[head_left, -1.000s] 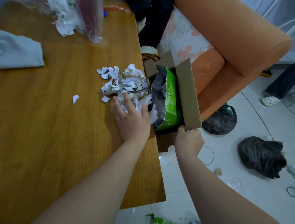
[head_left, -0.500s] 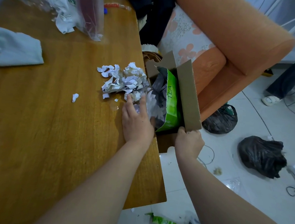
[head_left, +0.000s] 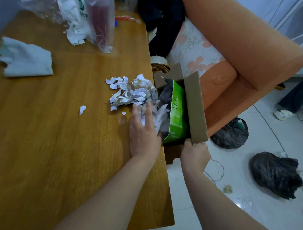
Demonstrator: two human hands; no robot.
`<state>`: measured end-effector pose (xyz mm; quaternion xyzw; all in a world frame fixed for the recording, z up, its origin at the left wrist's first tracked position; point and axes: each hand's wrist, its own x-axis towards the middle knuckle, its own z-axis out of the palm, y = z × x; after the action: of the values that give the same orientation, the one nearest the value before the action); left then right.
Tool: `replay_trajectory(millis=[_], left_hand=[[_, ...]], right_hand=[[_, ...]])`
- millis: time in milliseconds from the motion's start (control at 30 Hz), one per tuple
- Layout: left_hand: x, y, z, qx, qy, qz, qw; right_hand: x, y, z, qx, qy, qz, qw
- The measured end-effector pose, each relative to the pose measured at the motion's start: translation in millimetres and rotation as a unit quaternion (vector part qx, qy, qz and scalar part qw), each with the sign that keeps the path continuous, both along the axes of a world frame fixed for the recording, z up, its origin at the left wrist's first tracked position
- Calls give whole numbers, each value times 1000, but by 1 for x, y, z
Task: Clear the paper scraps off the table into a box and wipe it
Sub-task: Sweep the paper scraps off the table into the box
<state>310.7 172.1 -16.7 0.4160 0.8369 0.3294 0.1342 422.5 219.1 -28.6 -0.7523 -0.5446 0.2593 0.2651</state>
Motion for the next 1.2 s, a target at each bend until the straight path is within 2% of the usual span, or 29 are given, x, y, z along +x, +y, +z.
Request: replay_trajectory(millis=[167,367,567,733,833,900,967,1033,1100,1200], left_hand=[[-5,7,6,61,-106,16,992],[-8,14,5,109,-143,10,984],[-8,33,13,70,-185,-29,980],[-6,46,16,38,-217,-148,964],[-7,50,16,66,-274,-128,951],[-4,51,18,62,-239,-119,962],[-3,51,27,20,-167,-139,976],[-3,51,37,-73,-125,-201,969],[-5,52,40,-116,-121,-228,959],[-13,54,38,-49,-103,-183,977]], right_hand=[[-6,2,0,2,21,-10,1000],[-15,3,2,13,31,-18,999],[-12,2,0,-4,25,-10,1000],[-11,4,0,-16,17,-9,1000],[-12,4,-2,-19,21,-12,1000],[-13,3,-4,-17,29,-19,999],[-14,3,-4,-19,36,-23,999],[-13,4,-3,-22,37,-21,999],[-13,6,-1,-20,40,-22,999],[-15,10,3,-24,64,-52,996]])
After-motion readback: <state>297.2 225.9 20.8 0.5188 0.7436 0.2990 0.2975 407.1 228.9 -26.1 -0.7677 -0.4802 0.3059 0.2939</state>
